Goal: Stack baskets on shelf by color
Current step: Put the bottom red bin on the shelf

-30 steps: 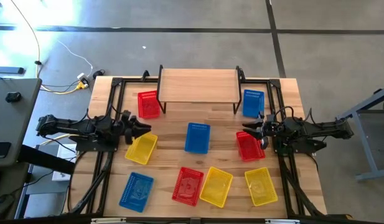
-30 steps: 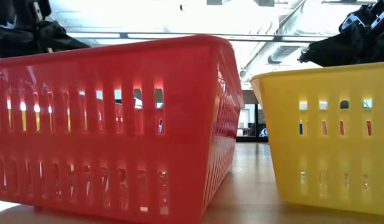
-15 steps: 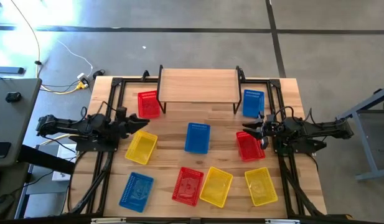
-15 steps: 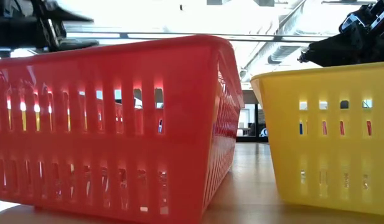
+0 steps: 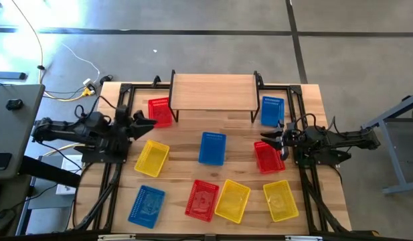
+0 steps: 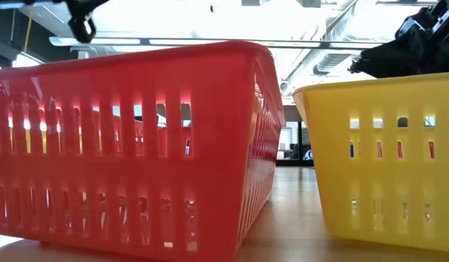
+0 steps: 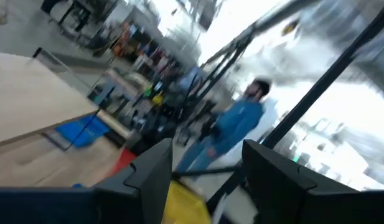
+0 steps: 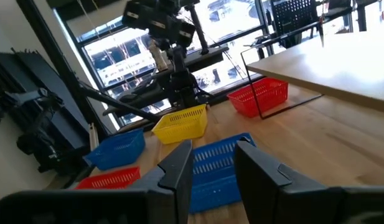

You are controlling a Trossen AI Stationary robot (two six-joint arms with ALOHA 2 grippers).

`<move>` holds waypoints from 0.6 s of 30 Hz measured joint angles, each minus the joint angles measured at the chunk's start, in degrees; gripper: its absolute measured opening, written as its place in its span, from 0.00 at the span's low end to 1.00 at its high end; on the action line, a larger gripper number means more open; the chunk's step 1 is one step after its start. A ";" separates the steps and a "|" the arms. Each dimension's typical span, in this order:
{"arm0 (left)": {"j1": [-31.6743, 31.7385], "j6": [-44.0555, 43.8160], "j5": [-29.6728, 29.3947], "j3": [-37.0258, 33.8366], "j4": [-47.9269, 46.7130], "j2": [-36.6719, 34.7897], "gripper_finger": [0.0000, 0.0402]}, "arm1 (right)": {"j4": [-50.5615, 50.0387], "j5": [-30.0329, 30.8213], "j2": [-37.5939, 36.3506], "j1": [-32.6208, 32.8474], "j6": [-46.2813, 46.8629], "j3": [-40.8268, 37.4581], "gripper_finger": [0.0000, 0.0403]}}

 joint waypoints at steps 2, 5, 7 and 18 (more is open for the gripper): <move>0.00 1.53 1.27 4.14 -3.84 4.47 0.46 | 0.02 0.31 0.00 -0.02 0.54 0.00 0.26; -0.02 3.74 3.88 9.60 -7.31 11.64 0.46 | 0.07 0.47 0.00 -0.02 1.62 0.00 0.26; -0.05 5.07 5.85 12.56 -8.30 16.32 0.46 | 0.09 0.78 0.00 -0.02 4.17 0.00 0.26; -7.45 10.64 8.97 23.64 -11.99 36.78 0.46 | 0.43 3.62 0.00 -0.02 9.58 0.00 0.26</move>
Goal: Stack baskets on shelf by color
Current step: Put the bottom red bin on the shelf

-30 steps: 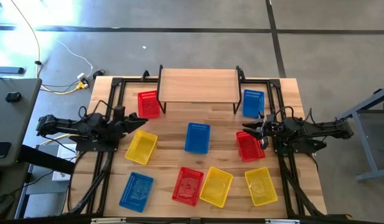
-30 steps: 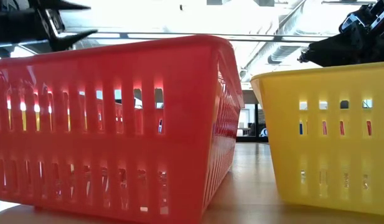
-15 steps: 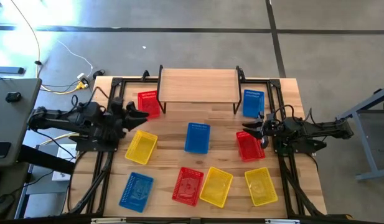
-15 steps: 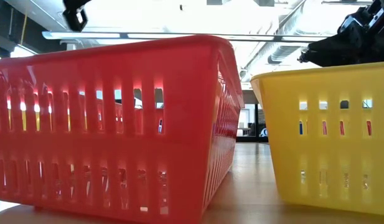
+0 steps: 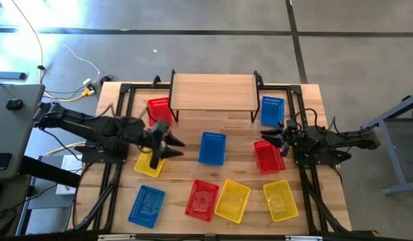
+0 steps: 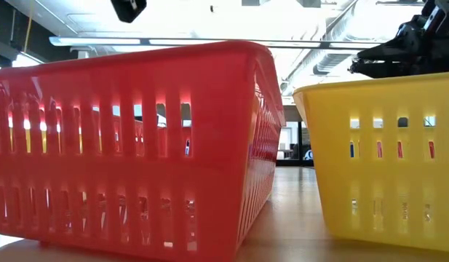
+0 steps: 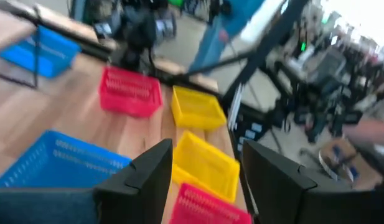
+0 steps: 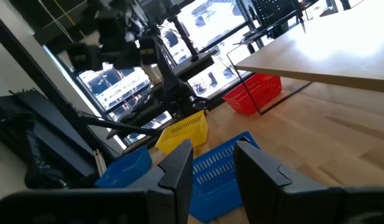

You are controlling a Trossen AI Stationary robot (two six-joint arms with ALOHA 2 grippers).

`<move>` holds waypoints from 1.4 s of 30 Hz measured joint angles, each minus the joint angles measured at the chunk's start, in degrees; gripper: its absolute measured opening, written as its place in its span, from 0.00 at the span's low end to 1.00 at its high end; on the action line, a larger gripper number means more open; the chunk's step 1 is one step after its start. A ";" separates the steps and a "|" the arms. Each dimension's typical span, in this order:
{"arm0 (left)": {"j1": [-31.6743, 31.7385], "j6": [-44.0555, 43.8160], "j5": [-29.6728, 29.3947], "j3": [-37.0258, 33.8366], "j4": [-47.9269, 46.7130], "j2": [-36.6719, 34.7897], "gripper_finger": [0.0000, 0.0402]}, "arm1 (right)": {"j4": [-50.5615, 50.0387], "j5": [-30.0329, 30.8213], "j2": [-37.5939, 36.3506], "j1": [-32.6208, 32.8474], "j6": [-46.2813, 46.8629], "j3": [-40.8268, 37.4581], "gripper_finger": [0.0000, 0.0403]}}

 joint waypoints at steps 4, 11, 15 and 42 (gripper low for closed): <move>-4.96 -0.01 -2.89 2.13 -0.33 5.11 0.46 | 0.37 2.33 0.00 0.00 2.77 0.00 0.26; -13.95 -1.02 -8.85 4.68 -0.37 13.00 0.46 | 0.80 6.83 0.00 0.00 8.68 0.00 0.26; -17.70 -1.60 -10.58 5.06 -0.12 16.72 0.46 | 0.83 7.18 0.01 0.00 10.33 0.00 0.26; -27.63 2.12 -9.34 5.12 12.93 37.51 0.46 | 1.23 15.95 0.00 0.00 16.55 0.00 0.26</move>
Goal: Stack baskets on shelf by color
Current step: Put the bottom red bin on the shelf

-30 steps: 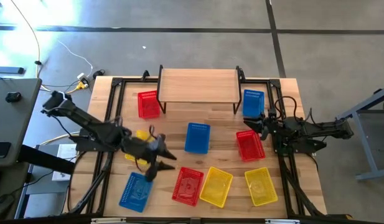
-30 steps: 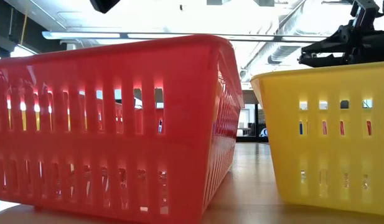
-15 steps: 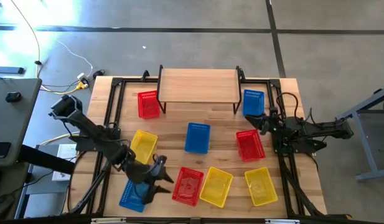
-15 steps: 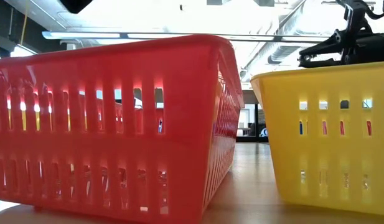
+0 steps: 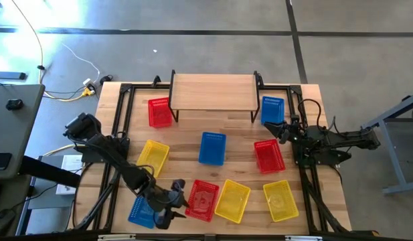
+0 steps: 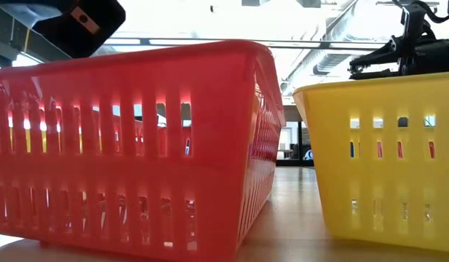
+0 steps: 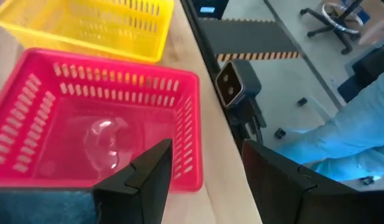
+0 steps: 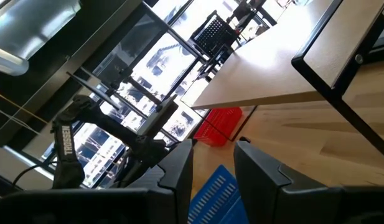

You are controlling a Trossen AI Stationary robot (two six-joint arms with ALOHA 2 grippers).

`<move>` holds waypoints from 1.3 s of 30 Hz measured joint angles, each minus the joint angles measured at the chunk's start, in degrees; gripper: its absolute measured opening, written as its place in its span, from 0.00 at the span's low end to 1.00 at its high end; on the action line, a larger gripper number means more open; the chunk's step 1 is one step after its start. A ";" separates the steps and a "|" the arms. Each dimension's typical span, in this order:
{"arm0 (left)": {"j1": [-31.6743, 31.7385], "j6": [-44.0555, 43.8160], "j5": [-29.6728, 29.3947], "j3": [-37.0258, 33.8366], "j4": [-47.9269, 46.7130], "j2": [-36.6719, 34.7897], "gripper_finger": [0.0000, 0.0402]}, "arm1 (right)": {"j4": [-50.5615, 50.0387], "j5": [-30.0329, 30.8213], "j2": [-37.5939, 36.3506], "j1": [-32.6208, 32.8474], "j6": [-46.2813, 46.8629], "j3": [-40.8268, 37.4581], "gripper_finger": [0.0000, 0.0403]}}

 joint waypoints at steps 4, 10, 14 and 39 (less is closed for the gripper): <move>0.00 1.67 0.51 0.01 3.67 2.25 0.46 | -0.01 0.02 0.00 0.00 -0.01 0.00 0.26; 0.05 3.70 1.04 0.01 6.00 4.58 0.46 | 0.00 -0.01 0.00 0.01 0.10 0.00 0.26; 0.20 5.15 1.06 1.18 6.08 6.51 0.46 | -0.01 -0.01 0.00 0.00 0.10 0.00 0.26; 0.60 8.80 -1.82 15.86 -15.56 16.89 0.17 | -0.01 -0.37 0.90 0.01 1.02 0.00 0.26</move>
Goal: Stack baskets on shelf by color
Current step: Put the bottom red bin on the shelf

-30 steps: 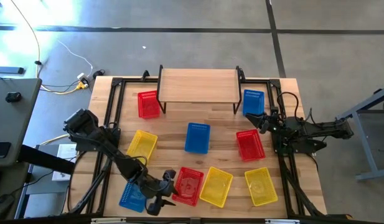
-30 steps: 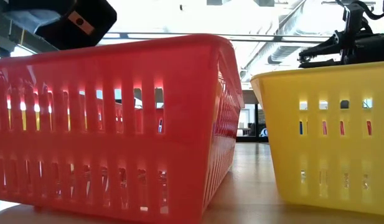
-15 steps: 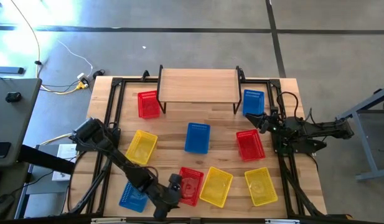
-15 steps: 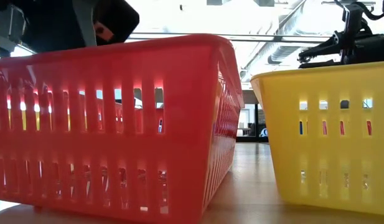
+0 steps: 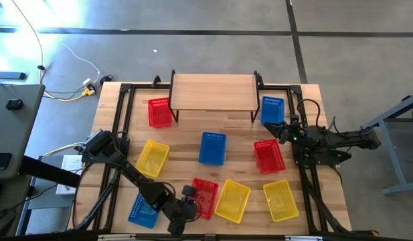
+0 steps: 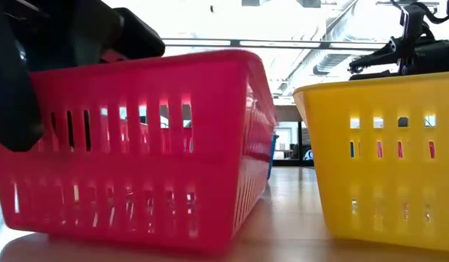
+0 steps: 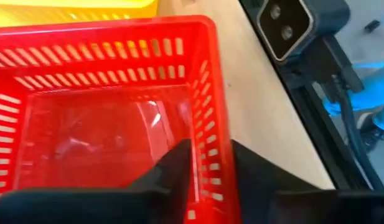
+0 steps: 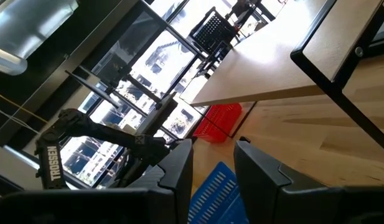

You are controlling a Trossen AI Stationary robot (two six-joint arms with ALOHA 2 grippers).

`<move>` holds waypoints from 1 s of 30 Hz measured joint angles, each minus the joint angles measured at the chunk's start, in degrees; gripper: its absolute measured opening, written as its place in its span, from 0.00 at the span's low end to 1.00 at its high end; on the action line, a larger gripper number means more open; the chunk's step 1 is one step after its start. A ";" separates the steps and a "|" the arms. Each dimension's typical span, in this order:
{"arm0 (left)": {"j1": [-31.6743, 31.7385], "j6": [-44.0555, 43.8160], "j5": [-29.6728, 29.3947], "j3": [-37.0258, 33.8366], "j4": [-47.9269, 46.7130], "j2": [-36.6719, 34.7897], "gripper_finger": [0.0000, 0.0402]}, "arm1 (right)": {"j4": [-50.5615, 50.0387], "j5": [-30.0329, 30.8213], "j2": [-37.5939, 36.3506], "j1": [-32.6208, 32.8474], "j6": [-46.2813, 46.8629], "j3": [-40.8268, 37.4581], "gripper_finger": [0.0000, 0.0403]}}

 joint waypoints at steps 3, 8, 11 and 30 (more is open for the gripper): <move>-0.01 0.02 0.24 0.00 -0.73 -0.04 0.05 | -0.01 -0.01 0.15 0.01 0.18 0.00 0.26; 0.03 0.00 1.23 0.00 -0.56 -0.50 0.03 | 0.00 -0.07 0.15 0.00 0.45 0.00 0.26; -0.14 0.03 1.14 -0.07 -1.27 -1.46 0.01 | 0.00 -0.07 0.15 0.00 0.43 0.00 0.26; 3.69 4.62 -7.15 -0.04 -10.84 -16.31 0.00 | -0.02 -1.29 1.28 0.02 0.41 0.00 0.26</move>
